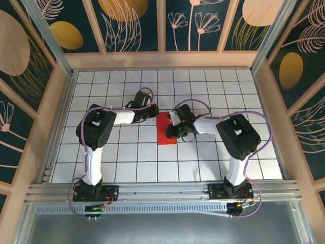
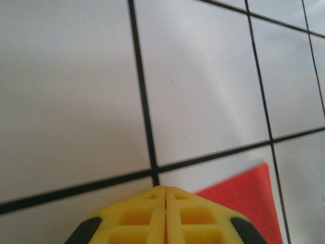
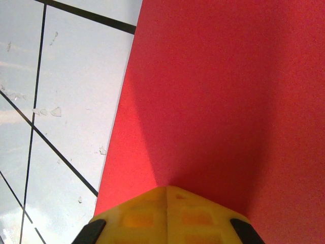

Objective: Fold a paper plane with a square sheet of paper (fold left side to right side)
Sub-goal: First fold the square sheet of paper in half at the center of the table.

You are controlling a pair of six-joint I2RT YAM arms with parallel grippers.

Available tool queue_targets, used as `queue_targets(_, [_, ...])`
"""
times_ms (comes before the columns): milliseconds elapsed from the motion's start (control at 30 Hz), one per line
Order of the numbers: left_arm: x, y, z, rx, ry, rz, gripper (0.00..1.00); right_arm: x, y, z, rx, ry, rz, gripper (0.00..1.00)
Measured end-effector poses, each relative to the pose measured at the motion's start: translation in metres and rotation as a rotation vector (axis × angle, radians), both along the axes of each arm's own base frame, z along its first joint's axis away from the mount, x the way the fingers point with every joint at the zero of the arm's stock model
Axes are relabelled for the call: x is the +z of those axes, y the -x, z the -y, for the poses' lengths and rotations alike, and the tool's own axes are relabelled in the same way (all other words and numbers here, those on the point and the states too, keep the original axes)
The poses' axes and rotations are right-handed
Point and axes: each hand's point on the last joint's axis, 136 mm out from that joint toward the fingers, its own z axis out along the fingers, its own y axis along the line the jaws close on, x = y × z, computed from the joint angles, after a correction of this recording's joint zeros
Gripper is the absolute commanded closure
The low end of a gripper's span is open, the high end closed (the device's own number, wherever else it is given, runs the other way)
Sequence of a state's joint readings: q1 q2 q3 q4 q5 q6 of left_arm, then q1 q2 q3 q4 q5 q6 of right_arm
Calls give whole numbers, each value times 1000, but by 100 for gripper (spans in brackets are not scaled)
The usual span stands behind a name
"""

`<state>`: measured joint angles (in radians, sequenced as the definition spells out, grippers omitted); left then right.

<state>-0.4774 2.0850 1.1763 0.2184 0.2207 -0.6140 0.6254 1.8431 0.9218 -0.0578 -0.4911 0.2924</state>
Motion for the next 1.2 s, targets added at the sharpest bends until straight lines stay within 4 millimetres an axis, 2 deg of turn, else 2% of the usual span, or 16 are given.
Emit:
queue_targets(133, [-1,-11,-8,31,-13,6,92,0,0,0,0,-1,1,100])
queue_targets(333, [0,-12,-8,28,-19,12,92,0,0,0,0,-4,0,100])
queue_targets(467, [4,-9,-23,55,-59,27,93,1,-1,-1,0,-7,1,100])
queue_targets(533, [15,-3,-31,64,-67,35,93,1,-1,-1,0,-8,1,100])
queue_targets(633, [42,9,-38,66,-48,72,93,1,-1,-1,-1,-8,2,100])
queue_targets(733, [67,26,-38,53,-14,109,93,1,-1,-1,-3,-9,1,100])
queue_targets(800, [72,42,-33,35,9,110,93,2,-1,-1,-4,-10,0,100])
queue_targets(867, [66,60,-23,9,40,84,94,2,-1,-1,-7,-10,-3,100])
queue_targets(1000, [35,101,-7,-28,86,-28,95,2,-1,-1,-17,-11,-9,100])
queue_targets(1067, [28,110,-2,-37,98,-64,95,2,-1,-1,-21,-11,-12,100])
queue_targets(1200, [27,112,8,-44,124,-74,95,2,-1,-1,-21,-11,-13,100])
